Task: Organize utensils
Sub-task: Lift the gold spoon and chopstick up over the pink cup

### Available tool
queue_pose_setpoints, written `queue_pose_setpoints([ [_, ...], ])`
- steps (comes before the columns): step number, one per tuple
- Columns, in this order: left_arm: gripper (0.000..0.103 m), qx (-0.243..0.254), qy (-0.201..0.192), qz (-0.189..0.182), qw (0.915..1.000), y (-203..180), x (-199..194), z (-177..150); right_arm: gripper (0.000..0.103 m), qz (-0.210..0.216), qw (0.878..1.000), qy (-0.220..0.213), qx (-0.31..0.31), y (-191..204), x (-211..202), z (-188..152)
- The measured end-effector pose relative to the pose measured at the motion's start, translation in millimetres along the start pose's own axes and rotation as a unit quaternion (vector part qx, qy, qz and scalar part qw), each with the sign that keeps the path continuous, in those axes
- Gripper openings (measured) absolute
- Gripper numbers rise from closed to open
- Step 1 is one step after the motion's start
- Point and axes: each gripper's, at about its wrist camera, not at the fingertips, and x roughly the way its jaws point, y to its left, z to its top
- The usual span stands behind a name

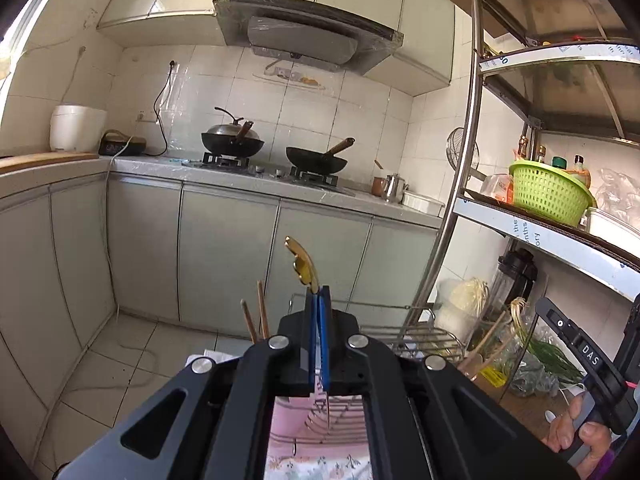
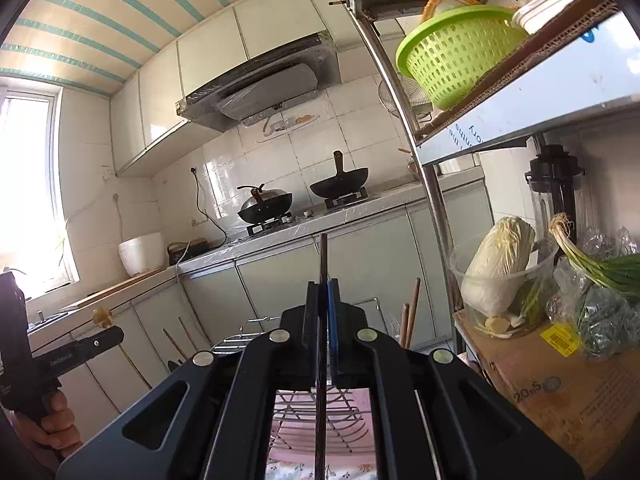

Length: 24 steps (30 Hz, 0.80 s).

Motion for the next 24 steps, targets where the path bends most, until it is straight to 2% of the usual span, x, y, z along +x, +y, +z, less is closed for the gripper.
queue_pose_setpoints([
  [4, 0.001, 0.027, -0.02, 0.031, 0.999, -8.7, 24.2, 6.1, 0.005, -0.008, 1.0, -0.015, -0.016, 0.5, 15.1, 9.2],
  [8, 0.001, 0.04, -0.009, 0.046, 0.9981, -11.9, 50.0, -0.1, 0.005, -0.014, 0.999, -0.022, -0.023, -0.9, 30.5, 14.1],
  [16, 0.001, 0.056, 0.029, 0.053, 0.9966, -14.8, 85.1, -22.6, 0.005, -0.024, 0.999, -0.024, -0.04, -4.6, 56.7, 14.9],
  [24, 0.001, 0.06, 0.05, 0.054, 0.9954, -21.3, 99.3, -47.0, 0.005, -0.033, 0.998, -0.021, -0.056, -6.2, 76.4, 7.7],
])
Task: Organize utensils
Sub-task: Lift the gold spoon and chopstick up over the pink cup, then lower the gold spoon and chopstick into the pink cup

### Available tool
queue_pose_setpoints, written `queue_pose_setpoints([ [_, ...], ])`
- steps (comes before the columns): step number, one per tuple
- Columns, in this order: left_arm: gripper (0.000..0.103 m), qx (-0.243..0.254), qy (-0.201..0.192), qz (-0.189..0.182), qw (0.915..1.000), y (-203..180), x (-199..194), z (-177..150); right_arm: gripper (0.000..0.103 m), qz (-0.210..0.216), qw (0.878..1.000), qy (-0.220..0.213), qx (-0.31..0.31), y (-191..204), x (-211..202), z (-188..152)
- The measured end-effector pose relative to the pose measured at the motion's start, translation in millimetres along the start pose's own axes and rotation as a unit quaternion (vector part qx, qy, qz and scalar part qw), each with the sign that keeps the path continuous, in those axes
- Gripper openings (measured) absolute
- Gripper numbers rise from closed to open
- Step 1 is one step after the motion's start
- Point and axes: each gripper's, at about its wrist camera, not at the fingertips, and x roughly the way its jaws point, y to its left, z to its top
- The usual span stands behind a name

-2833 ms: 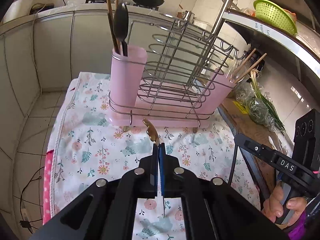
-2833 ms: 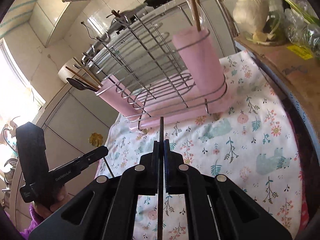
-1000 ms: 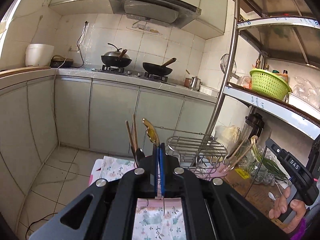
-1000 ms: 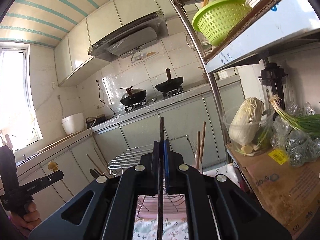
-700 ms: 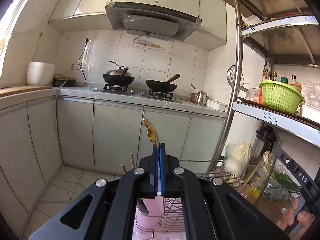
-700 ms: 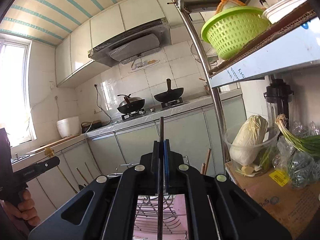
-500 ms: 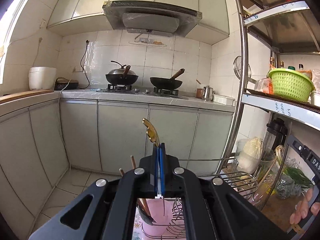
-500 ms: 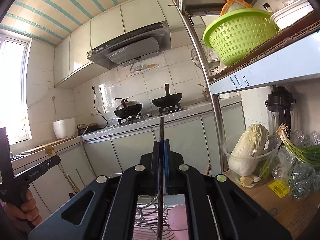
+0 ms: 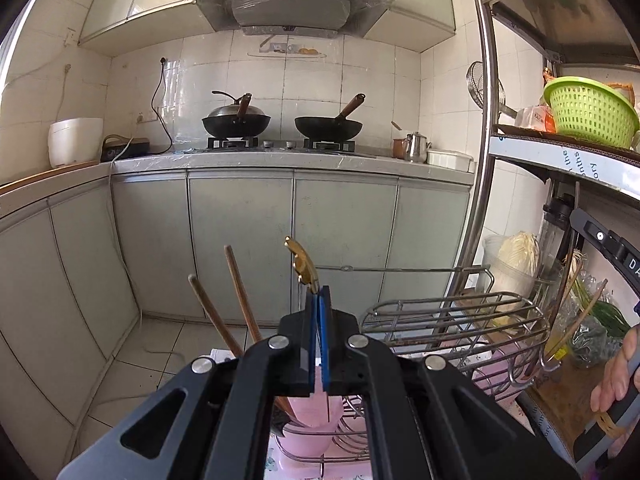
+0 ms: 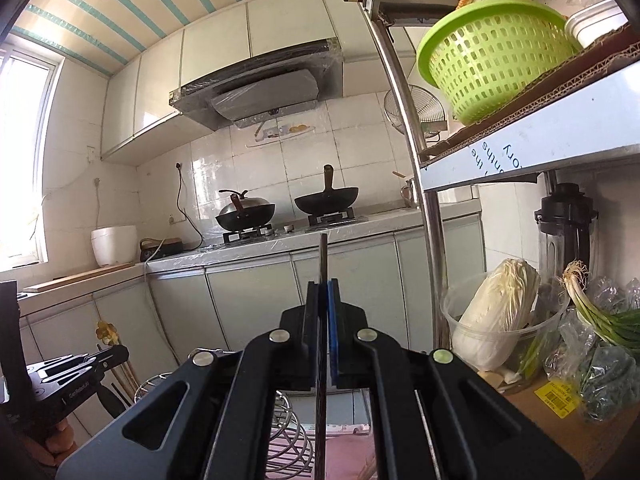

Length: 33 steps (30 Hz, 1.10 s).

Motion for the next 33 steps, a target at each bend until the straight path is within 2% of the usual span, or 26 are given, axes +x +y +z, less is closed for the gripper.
queue_pose_setpoints([
  [4, 0.001, 0.005, 0.004, 0.008, 0.9999, -4.4, 4.5, -12.5, 0.005, -0.006, 1.0, 0.004, -0.012, 2.3, 5.6, -9.0],
  [10, 0.001, 0.006, -0.009, 0.015, 0.9998, -0.7, -1.3, -18.3, 0.005, -0.01, 0.999, -0.016, -0.027, 6.2, -2.6, -14.8],
  [15, 0.001, 0.005, -0.019, 0.019, 0.9996, 3.2, -0.9, -16.5, 0.005, -0.008, 0.998, -0.031, -0.059, 15.3, -2.9, -5.0],
  [18, 0.001, 0.004, -0.018, 0.018, 0.9997, 3.4, 1.9, -19.5, 0.005, -0.007, 0.998, -0.025, -0.062, 16.2, 1.3, -3.9],
  [23, 0.001, 0.011, -0.015, 0.019, 0.9996, 0.6, 4.2, -30.8, 0.005, -0.01, 0.998, -0.006, -0.058, 14.7, 4.0, -24.6],
  [33, 0.001, 0.0, 0.007, 0.009, 0.9999, 8.4, 9.6, -53.5, 0.005, -0.017, 0.999, 0.024, -0.044, 12.7, -16.4, -67.2],
])
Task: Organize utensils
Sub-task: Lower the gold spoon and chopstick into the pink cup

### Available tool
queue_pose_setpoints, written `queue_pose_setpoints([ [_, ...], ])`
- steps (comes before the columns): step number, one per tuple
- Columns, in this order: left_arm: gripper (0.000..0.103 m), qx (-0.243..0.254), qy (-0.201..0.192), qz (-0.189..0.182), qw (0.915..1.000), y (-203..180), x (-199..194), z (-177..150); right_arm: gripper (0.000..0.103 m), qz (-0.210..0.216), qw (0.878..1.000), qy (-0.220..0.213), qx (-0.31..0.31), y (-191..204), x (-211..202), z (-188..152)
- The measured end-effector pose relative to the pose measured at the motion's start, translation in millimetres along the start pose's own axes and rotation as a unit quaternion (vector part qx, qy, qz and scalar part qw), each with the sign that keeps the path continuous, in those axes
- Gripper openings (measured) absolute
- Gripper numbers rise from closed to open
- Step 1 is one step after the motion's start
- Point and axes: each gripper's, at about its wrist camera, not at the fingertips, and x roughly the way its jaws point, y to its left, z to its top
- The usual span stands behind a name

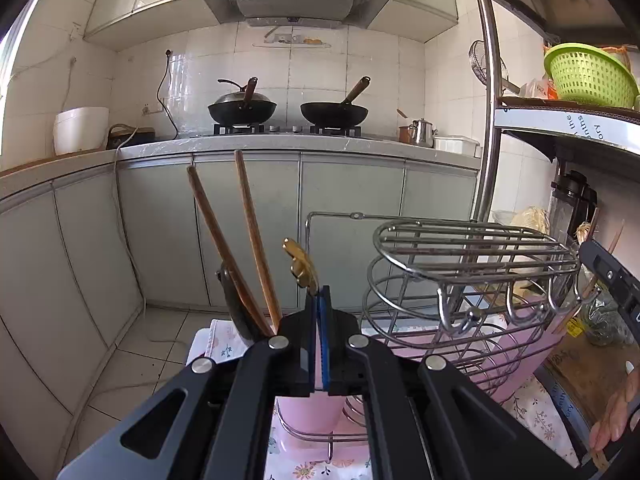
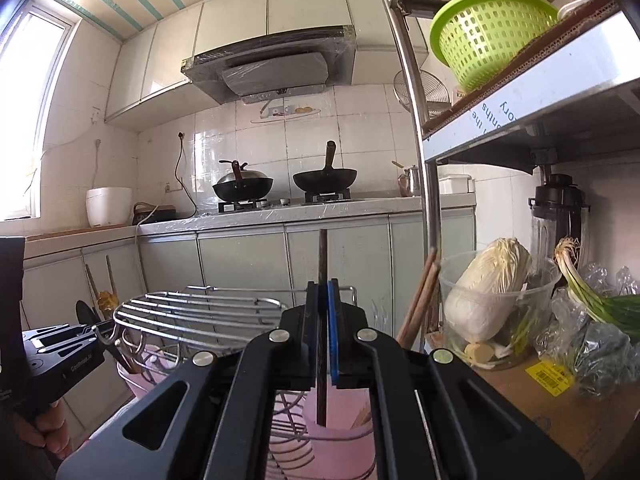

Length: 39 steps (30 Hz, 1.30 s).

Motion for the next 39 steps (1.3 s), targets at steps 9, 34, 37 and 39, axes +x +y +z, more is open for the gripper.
queue_pose_setpoints([
  [9, 0.001, -0.029, 0.021, -0.02, 0.9992, 19.4, 13.2, -10.8, 0.005, -0.007, 0.998, 0.048, 0.036, -12.0, 10.5, -23.4],
  [34, 0.002, -0.016, 0.048, -0.007, 0.9987, 5.9, 39.3, 0.2, 0.005, -0.011, 0.994, 0.102, 0.04, -12.8, 43.8, -26.5],
  [37, 0.003, -0.014, 0.05, -0.005, 0.9986, 3.8, 34.3, -0.2, 0.005, -0.011, 0.993, 0.11, 0.043, -13.2, 41.3, -25.0],
  [39, 0.009, -0.013, 0.051, -0.006, 0.9986, 1.6, 30.4, 1.0, 0.005, -0.011, 0.992, 0.115, 0.043, -13.3, 39.5, -24.2],
])
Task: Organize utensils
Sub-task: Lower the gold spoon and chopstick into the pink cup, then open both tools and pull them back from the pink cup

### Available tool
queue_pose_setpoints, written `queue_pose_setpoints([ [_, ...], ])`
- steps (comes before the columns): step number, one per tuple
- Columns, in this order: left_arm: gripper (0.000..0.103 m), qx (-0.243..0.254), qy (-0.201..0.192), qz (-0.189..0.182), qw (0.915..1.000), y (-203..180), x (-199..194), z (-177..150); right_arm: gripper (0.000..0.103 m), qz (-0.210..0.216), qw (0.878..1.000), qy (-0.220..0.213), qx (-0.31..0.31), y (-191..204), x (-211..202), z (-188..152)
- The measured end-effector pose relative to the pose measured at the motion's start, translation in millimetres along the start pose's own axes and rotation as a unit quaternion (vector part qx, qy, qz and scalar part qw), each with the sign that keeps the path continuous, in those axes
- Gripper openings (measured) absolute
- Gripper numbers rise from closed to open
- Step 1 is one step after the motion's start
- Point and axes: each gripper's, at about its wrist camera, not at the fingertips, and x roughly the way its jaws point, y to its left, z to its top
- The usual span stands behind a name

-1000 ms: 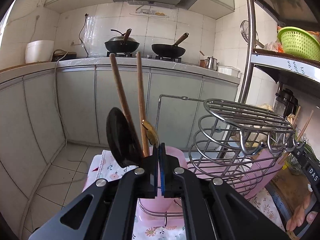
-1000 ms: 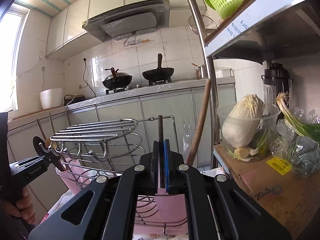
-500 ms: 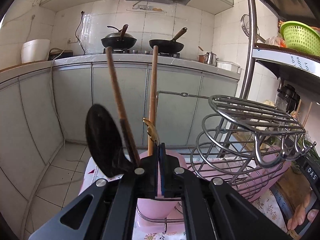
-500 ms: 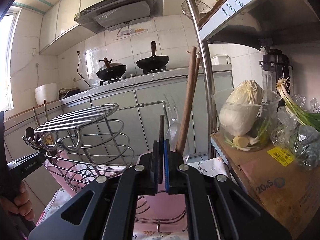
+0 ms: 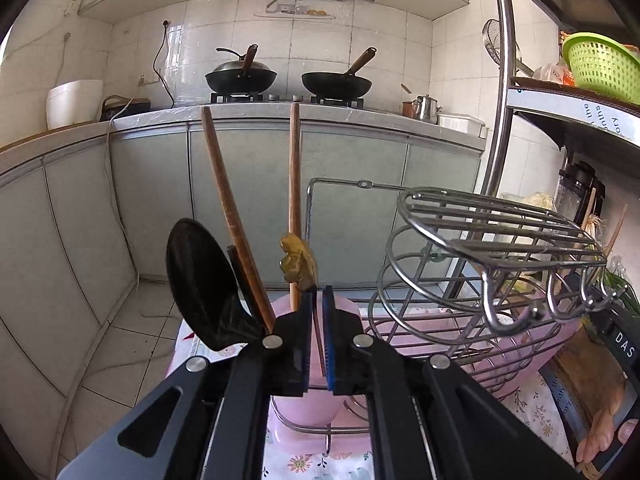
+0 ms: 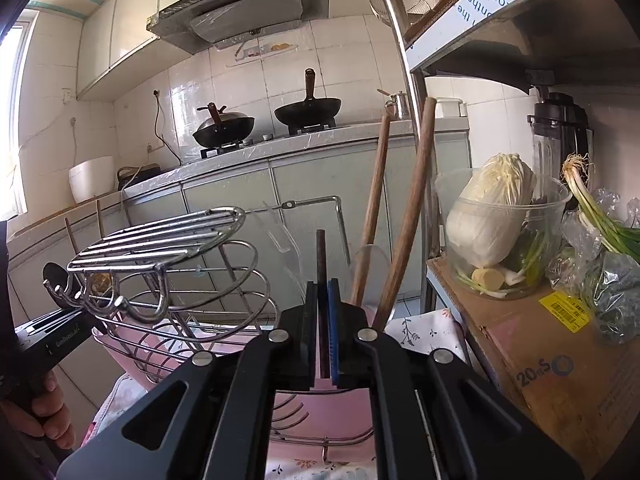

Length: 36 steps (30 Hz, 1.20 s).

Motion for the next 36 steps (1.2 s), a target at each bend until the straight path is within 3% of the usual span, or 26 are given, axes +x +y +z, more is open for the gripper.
queue_pose_setpoints([
  [2, 0.019, 0.002, -0.001, 0.0, 1.0, -2.0, -5.1, -0.3, 0.005, 0.003, 1.0, 0.007, -0.002, 1.0, -1.3, 1.2],
  [7, 0.031, 0.001, -0.005, -0.003, 1.0, -4.6, -19.7, -1.6, 0.006, 0.01, 1.0, 0.025, -0.009, 7.2, -7.3, 2.3],
  [13, 0.034, -0.004, 0.009, -0.006, 0.9999, -6.2, -34.1, -5.5, 0.008, 0.022, 0.999, 0.048, 0.002, 10.4, -16.2, -0.3],
  [15, 0.034, -0.003, 0.01, -0.007, 0.9999, -7.7, -40.4, -8.3, 0.026, 0.027, 0.998, 0.049, 0.007, 10.7, -22.0, -1.8],
  [18, 0.034, 0.003, 0.005, -0.01, 0.9999, -11.7, -52.6, -13.8, 0.041, 0.035, 0.998, 0.045, 0.009, 13.6, -33.4, -5.1],
  [34, 0.034, 0.009, 0.006, -0.029, 0.9995, -32.5, -117.8, -47.7, 0.05, 0.052, 0.995, 0.078, -0.018, 38.7, -83.2, -38.9],
  [36, 0.034, 0.005, 0.006, -0.03, 0.9995, -34.2, -124.4, -51.7, 0.056, 0.057, 0.995, 0.08, -0.022, 41.1, -89.0, -42.5],
])
